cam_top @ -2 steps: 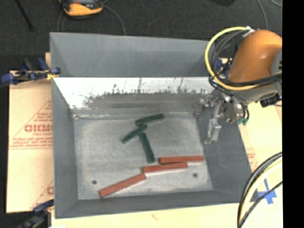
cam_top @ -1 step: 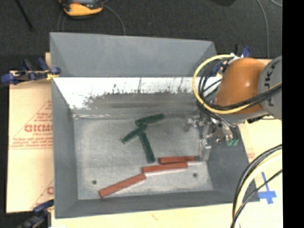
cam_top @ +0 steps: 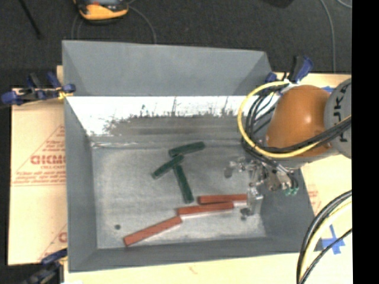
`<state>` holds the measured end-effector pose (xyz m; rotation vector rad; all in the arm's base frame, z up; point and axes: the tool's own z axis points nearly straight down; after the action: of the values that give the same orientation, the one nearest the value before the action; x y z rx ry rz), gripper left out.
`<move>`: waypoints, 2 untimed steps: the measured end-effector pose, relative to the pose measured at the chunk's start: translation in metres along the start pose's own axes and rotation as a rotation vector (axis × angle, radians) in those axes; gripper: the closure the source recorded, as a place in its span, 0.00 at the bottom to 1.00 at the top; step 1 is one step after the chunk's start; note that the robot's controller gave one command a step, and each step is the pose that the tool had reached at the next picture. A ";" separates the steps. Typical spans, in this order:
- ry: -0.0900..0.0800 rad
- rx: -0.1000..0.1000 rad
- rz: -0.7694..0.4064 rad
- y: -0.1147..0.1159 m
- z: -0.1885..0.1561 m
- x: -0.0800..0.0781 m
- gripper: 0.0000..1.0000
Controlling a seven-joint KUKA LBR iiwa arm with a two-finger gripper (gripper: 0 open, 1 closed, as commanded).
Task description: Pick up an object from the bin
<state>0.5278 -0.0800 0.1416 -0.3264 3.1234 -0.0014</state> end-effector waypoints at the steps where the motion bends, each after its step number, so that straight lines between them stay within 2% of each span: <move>1: -0.003 0.001 -0.208 -0.012 0.002 -0.036 0.00; 2: -0.004 0.000 -0.040 0.018 0.046 -0.011 0.00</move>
Offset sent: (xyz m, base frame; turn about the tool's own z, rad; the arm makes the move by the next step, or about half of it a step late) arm -0.0160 0.0373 -0.0716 0.0475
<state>0.5351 -0.0597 0.0959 -0.3880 3.1120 -0.0006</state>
